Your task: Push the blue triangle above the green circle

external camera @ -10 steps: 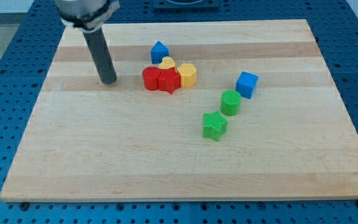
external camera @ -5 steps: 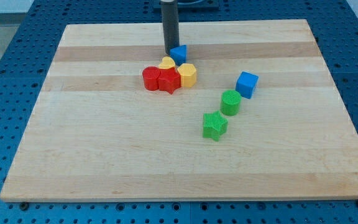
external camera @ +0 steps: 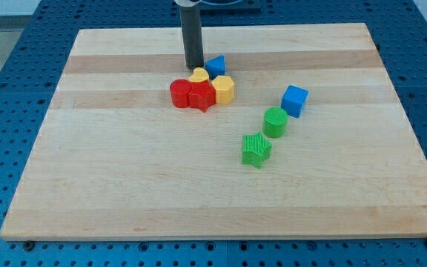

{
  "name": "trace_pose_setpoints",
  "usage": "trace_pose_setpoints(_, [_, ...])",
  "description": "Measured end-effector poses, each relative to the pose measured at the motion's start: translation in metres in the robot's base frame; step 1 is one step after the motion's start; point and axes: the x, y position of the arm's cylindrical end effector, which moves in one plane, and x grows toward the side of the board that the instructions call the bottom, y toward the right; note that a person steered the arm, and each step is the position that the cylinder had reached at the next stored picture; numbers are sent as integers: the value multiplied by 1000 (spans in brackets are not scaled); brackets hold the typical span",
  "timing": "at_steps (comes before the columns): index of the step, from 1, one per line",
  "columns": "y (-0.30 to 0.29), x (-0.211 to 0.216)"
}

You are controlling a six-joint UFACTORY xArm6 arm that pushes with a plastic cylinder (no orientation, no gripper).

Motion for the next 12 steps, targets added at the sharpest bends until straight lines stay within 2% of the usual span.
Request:
trace_pose_setpoints(2, [32, 12])
trace_pose_setpoints(4, [94, 16])
trace_pose_setpoints(7, [156, 63])
trace_pose_setpoints(12, [168, 144])
